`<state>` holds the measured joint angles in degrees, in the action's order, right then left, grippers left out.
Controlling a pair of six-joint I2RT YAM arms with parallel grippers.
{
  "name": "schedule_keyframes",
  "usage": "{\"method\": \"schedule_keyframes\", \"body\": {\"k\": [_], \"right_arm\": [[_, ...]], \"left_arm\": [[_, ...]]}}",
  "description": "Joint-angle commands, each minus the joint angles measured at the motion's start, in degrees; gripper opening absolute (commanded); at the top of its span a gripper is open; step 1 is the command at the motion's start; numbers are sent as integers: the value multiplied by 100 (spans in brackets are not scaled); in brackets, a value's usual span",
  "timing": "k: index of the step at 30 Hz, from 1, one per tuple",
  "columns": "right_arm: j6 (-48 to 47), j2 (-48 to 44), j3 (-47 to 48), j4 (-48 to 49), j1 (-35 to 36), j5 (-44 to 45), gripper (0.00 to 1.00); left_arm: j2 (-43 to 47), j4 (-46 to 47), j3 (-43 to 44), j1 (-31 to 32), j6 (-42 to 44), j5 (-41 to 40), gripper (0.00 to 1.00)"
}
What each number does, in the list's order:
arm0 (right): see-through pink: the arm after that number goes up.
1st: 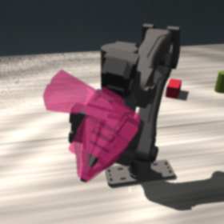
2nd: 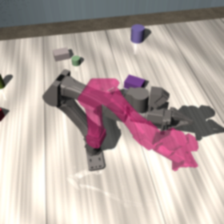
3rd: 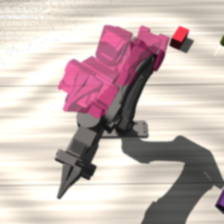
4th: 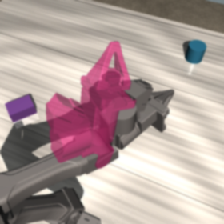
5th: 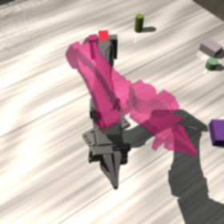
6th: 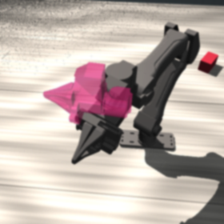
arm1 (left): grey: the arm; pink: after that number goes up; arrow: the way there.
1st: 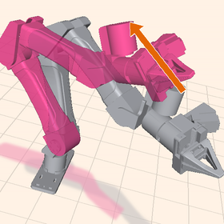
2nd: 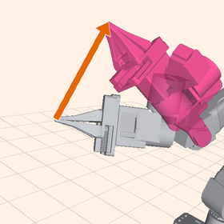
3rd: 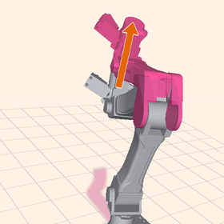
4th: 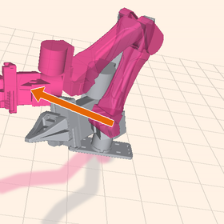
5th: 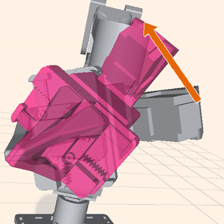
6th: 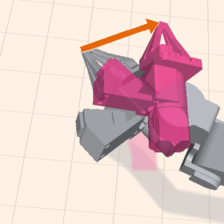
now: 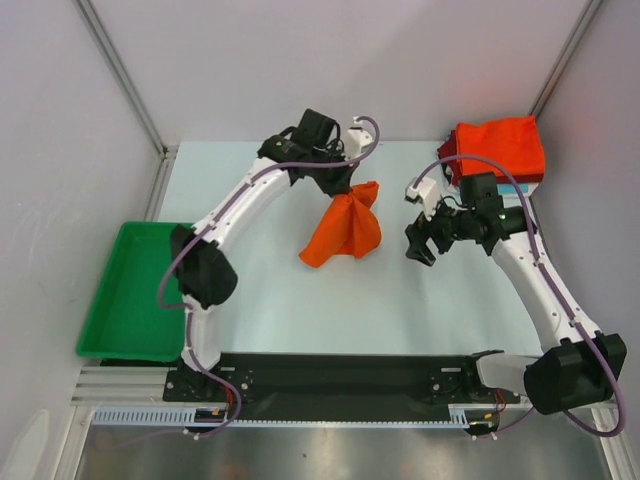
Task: Fold and stack the t-shirts
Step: Move the tshirt to the center of the board
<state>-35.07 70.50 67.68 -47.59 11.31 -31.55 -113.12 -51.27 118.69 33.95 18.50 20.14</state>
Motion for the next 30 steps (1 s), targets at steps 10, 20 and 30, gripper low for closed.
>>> {"method": "schedule_keyframes", "body": {"k": [10,20,30], "right_arm": [[-2496,1184,-176,821,829,-26,76],[-2777,2354,52,1525,1223,78,64],[-3717,2214,-264,1753,1550,378,57]], "left_arm": [[-1564,1074,1754,-47,382,-1424,86],[526,996,-239,-618,-286,-1338,95],[2627,1163,-3027,-1040,-268,-1215,93]]}}
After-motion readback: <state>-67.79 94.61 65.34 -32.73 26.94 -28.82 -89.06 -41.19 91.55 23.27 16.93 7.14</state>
